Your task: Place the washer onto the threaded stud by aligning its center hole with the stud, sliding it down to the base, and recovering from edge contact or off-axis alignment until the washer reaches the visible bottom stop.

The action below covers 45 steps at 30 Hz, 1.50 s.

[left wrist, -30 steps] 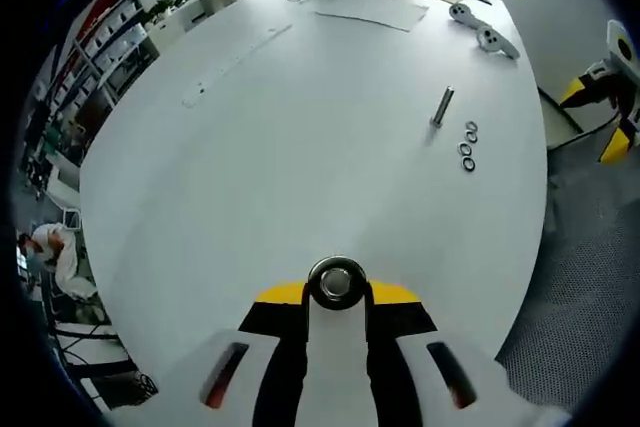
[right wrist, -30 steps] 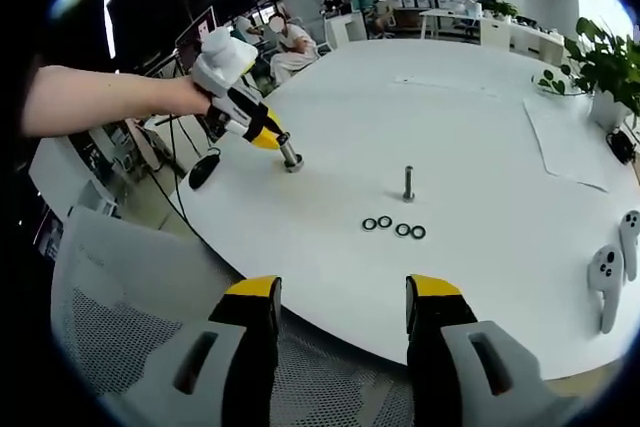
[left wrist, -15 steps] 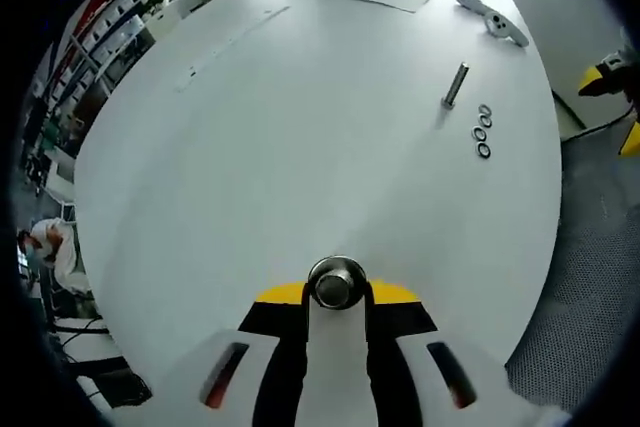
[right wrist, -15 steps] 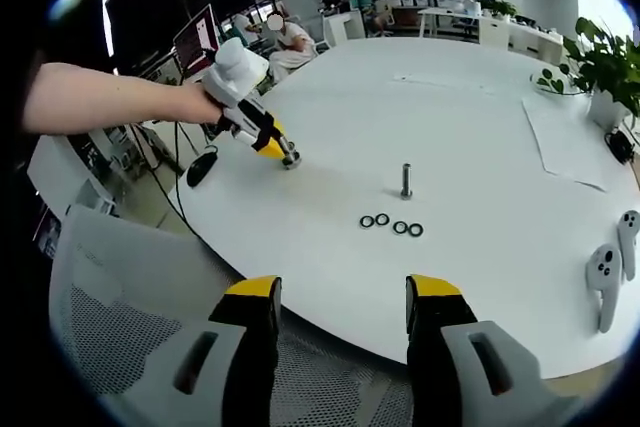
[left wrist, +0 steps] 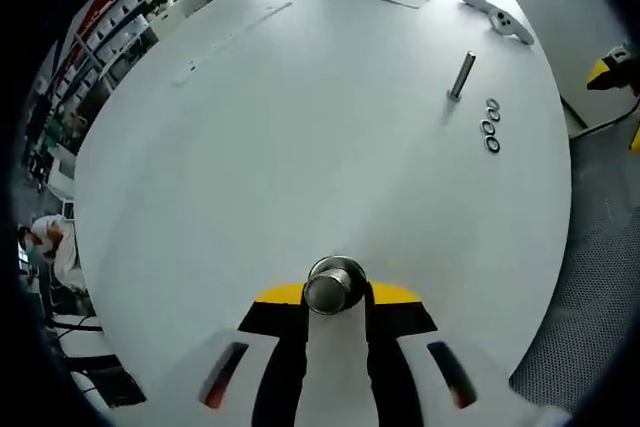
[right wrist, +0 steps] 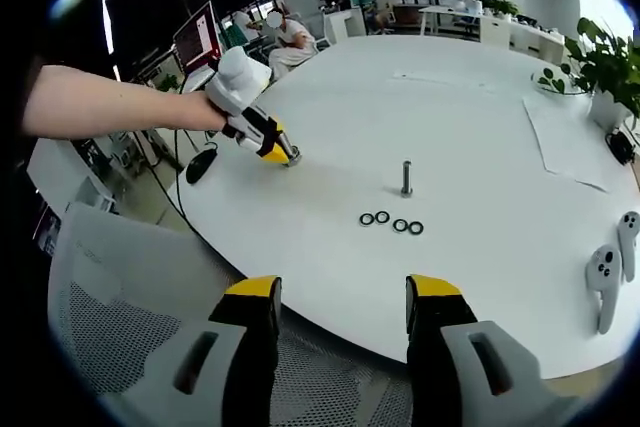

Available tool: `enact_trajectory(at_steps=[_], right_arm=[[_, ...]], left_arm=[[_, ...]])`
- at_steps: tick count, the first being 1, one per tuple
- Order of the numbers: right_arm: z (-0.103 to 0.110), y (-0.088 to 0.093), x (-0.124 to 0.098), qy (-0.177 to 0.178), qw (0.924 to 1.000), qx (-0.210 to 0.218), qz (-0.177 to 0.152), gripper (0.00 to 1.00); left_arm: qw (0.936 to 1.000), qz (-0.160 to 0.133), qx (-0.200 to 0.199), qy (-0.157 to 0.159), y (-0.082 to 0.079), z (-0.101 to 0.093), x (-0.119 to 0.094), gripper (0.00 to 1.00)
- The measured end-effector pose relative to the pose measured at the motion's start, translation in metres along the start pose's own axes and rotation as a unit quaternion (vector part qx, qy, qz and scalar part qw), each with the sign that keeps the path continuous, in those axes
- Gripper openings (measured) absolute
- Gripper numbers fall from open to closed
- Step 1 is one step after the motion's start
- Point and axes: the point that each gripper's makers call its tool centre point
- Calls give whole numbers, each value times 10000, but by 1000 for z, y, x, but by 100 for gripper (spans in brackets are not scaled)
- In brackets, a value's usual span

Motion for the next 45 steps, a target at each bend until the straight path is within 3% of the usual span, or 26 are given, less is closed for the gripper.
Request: enact_trajectory(at_steps=[5,7,14,20,23,35,45], right_arm=[[1,1,1,-19,10000,-35,44,53],[1,2,1,-21,10000,-36,62,53],[4,2,1,-75,9999,-101,74,53],[7,1,1,-132,9998,-128,44,53],[9,2,1,-162,9997,-172,66,53],[19,2,2,-338,9988,-351,105,53],[30,4,3,-479,9969,-601,140,53]], left_arm=[[9998,-60,-191,6,0,-1,1,20],[9990,-65,-437,93,1,-4,1,20],[9991,-186,-361,-133,0,7,-3,21],[9982,-199,-494,-263,3,5,-16,23],[9957,-342,-780,-364,-1,3,-25,29],[9869,-699,-1232,-769,-5,3,-51,28],[9718,-1166,-1703,-1140,-10,-16,-83,29]])
Point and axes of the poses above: the point that each gripper's makers call its tool centre point, and the gripper's own axes: x roughly forward along the fingers, z roughly to its left, y roughly out of its underside, and after that the axes turned 15 degrees about x, right-handed
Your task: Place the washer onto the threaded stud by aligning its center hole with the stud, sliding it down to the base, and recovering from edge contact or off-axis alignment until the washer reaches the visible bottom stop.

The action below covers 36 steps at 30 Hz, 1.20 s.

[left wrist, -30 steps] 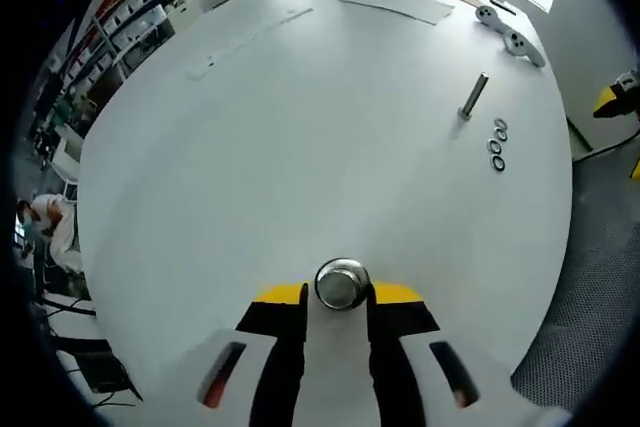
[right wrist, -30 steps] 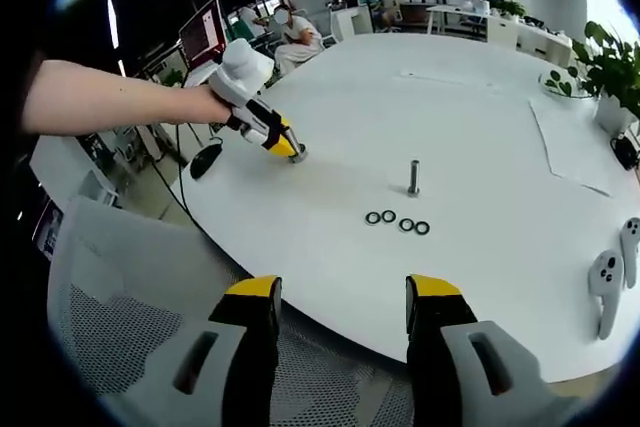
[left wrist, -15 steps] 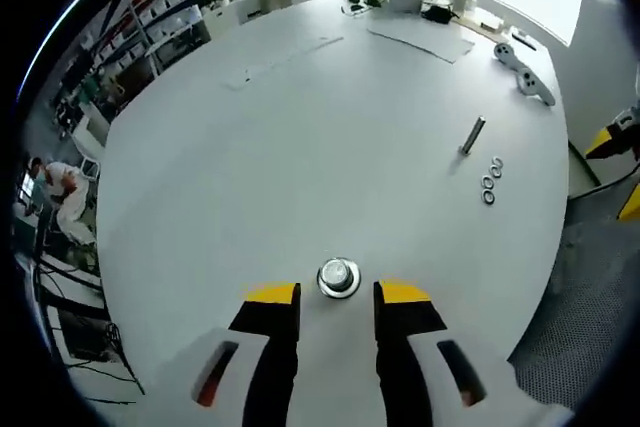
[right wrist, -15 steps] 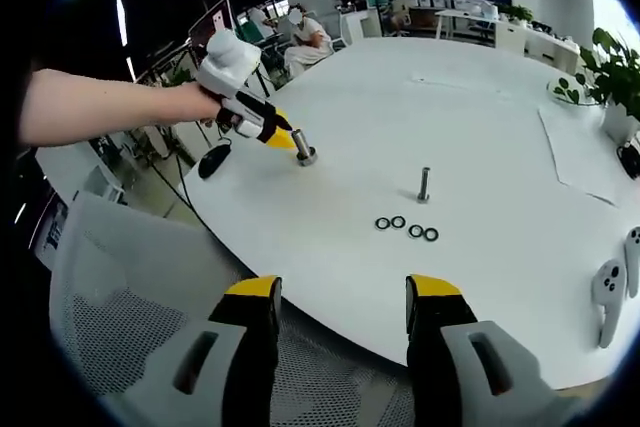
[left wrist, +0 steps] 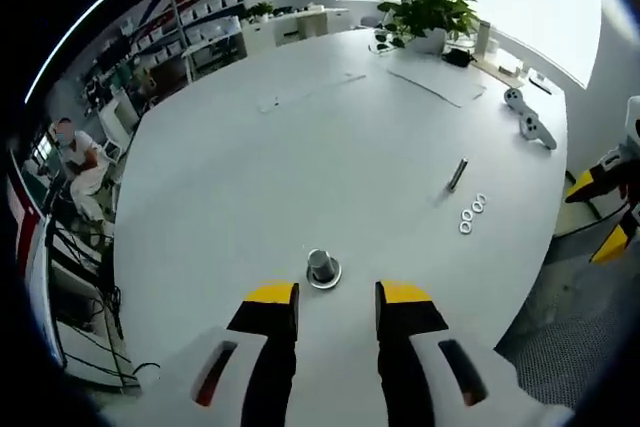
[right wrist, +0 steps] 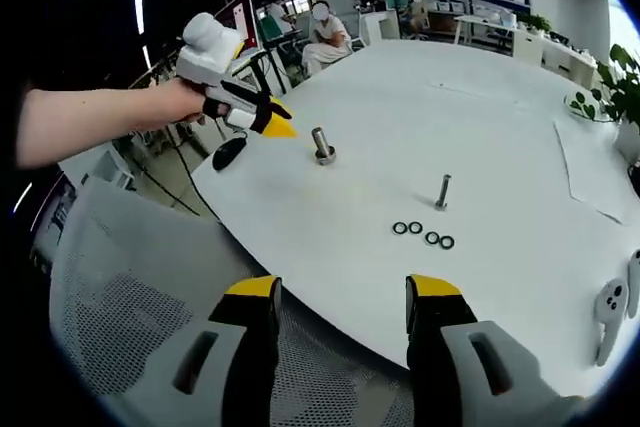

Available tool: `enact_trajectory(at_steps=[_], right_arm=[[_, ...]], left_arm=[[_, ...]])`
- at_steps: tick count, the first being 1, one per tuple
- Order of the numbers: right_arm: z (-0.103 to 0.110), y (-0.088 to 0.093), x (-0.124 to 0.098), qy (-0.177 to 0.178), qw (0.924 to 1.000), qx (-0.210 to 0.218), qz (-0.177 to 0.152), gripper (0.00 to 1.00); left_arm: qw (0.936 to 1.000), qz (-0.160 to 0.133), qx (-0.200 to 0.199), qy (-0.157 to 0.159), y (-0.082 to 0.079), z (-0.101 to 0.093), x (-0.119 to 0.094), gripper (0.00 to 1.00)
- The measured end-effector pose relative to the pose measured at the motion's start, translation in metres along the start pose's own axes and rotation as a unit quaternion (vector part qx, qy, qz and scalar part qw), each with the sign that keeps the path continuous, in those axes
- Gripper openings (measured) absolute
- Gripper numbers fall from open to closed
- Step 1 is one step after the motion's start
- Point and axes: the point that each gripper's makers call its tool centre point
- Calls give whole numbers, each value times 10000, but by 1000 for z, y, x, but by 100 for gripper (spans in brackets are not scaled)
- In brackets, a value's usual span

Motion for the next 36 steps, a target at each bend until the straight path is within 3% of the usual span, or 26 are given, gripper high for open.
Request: enact_trajectory(at_steps=[9,15,22,36], right_arm=[[0,-3,-3,-33,10000,23,-81,52],[-1,-6,-4,-43,9998,67,-171,52],[4,-4,-1,-102,9999,0,-102,52],[4,-2,-1,-136,9998,120,-78,52]], left_arm=[[9995,-231,-217,-52,3,-16,-27,30],[9958,-720,-547,-117,-11,-28,-52,32],[9959,-714,-548,-112,-2,-47,-63,33],[9908,-939,-962,-125,10,-55,-79,35]])
Point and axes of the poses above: the point that each gripper's makers call its tool centre point, and the gripper's own axes: x roughly forward along the fingers, z roughly to its left, y roughly out of its underside, and after that the axes turned 15 degrees about x, right-handed
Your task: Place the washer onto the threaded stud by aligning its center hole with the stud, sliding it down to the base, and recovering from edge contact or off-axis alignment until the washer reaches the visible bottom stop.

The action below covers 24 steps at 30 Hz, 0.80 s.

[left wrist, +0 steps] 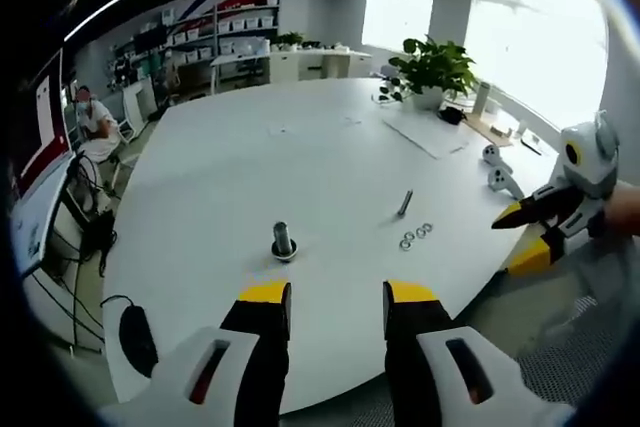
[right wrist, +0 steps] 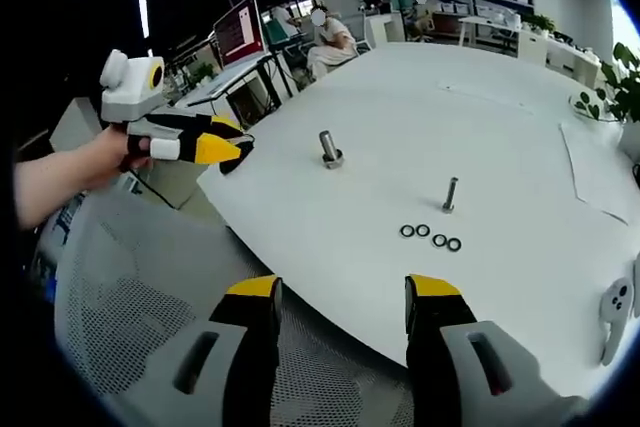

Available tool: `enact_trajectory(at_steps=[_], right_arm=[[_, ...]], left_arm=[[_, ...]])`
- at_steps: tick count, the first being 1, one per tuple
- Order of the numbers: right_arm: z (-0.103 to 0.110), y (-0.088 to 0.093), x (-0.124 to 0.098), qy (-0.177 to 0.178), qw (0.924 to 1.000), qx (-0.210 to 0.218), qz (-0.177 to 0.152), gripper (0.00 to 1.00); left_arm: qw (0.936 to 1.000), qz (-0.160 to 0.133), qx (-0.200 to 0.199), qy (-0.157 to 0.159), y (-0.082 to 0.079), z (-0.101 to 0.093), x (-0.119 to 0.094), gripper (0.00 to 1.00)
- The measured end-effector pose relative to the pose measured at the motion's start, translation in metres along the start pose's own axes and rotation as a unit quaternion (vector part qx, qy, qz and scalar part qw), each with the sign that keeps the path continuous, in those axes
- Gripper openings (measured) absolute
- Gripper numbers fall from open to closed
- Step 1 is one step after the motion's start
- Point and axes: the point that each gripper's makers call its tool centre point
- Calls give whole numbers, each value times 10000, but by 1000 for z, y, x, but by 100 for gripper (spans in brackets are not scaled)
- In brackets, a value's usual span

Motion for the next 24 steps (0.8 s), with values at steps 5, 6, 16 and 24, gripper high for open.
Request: enact_trajectory(at_steps=[5,6,16,24], right_arm=[[-3,-1,0,56,10000,35,-20,52],[-4,-1,-1,74,10000,40,-46,52],[-16,4,0,330,9994,71,64,52],[-27,10,0,517,9982,270,141,52]], left_arm=[[9999,-89,31,44,3,-5,3,35],[9999,-57,59,63,4,-5,3,35],[9992,-30,315,237,2,-17,-7,35],[9988,-22,383,320,4,-26,-9,35]])
Point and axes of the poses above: the point that each gripper's makers call its tool centre point, and the gripper's own axes: x roughly forward along the fingers, z roughly to its left, y roughly out of its underside, and after that the axes turned 15 degrees about x, right-handed
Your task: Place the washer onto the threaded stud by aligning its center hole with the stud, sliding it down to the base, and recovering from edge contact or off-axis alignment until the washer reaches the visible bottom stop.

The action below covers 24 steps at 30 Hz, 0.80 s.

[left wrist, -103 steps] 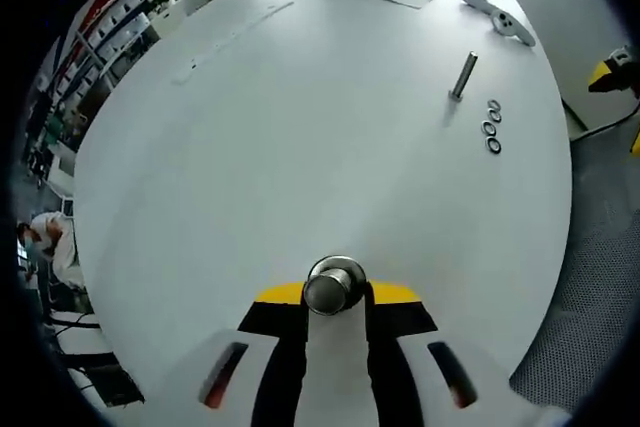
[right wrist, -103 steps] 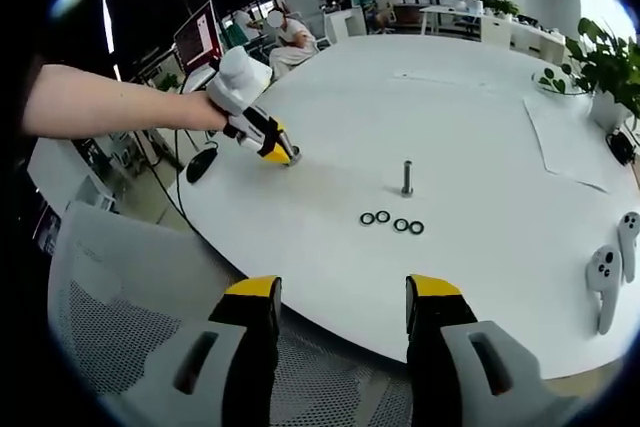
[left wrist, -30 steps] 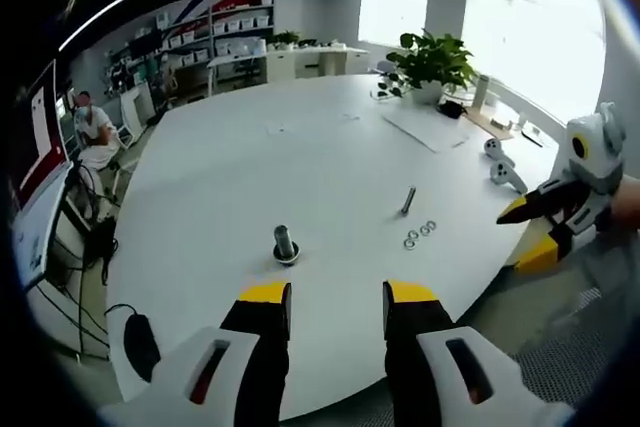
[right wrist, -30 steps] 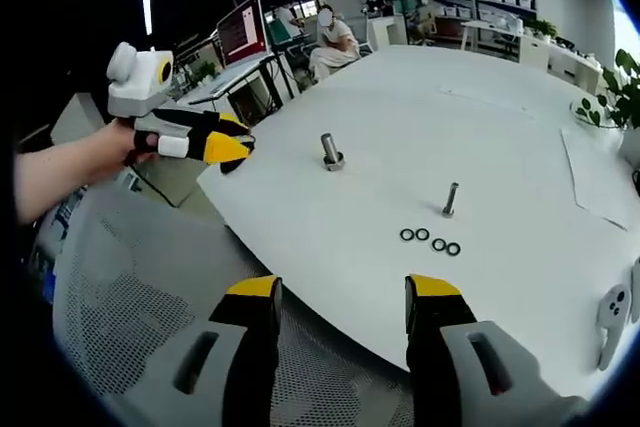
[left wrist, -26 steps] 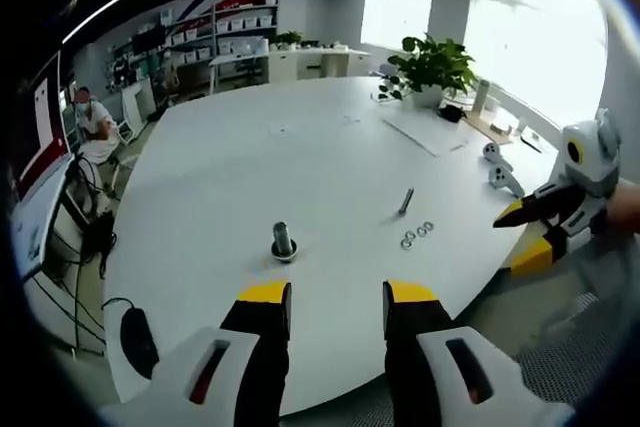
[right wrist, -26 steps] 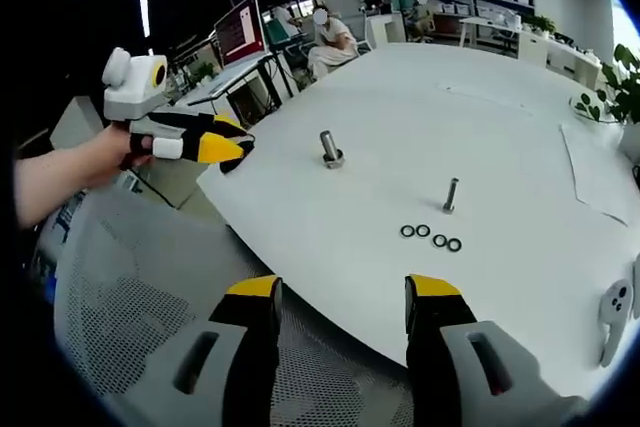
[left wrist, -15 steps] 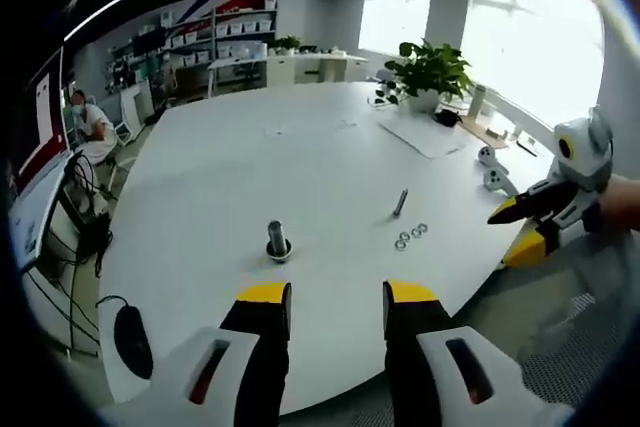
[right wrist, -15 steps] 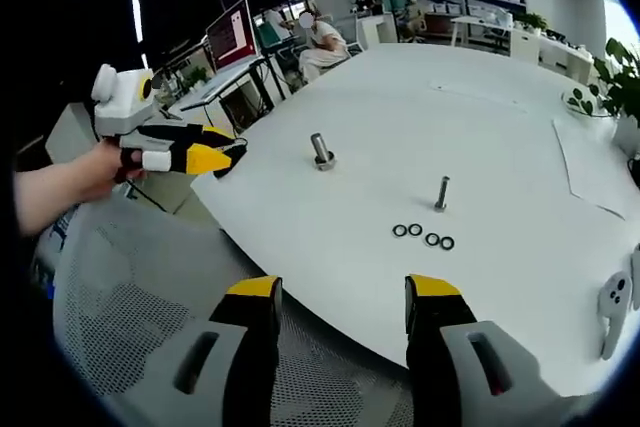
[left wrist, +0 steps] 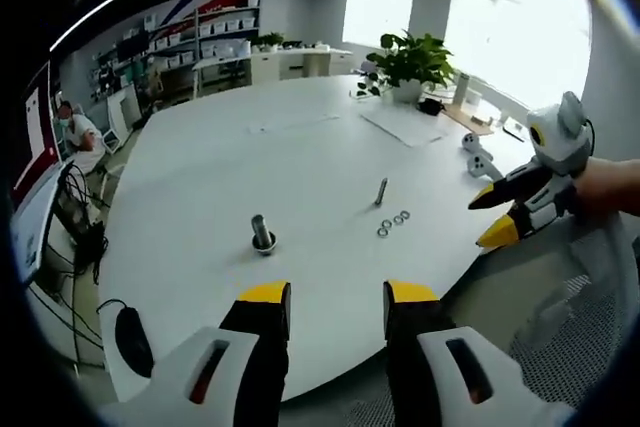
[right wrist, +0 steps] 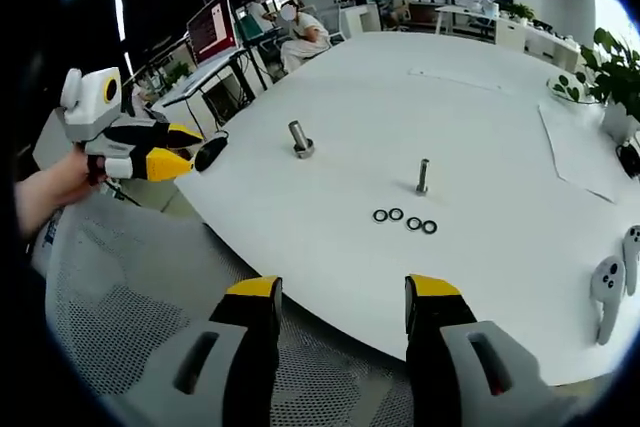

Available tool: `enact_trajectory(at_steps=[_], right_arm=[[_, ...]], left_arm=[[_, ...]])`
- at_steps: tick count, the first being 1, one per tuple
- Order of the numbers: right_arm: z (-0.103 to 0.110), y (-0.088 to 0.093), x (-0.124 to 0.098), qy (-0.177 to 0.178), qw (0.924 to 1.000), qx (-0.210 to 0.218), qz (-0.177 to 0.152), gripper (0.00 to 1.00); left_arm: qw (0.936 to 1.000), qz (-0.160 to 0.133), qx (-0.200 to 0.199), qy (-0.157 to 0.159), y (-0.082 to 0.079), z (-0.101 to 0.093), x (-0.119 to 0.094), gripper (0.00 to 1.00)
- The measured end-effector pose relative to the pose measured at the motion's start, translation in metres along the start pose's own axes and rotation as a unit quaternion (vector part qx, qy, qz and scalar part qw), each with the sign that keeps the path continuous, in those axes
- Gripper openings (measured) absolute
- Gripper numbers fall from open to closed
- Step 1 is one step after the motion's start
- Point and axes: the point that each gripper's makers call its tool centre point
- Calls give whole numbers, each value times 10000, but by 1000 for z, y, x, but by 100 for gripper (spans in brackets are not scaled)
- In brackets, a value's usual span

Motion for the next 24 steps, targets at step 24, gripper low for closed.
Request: enact_trajectory(at_steps=[24], right_arm=[[-33,-7,-4,732,9966,290,-246,56]], left_arm=[[9982,-283,163,503,-10,-22,7,41]])
Point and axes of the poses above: the point that each gripper's makers call its tool centre point, and the gripper's own axes: x roughly forward along the fingers, z roughly to its left, y roughly out of its underside, and after that the axes turned 15 degrees about x, right-handed
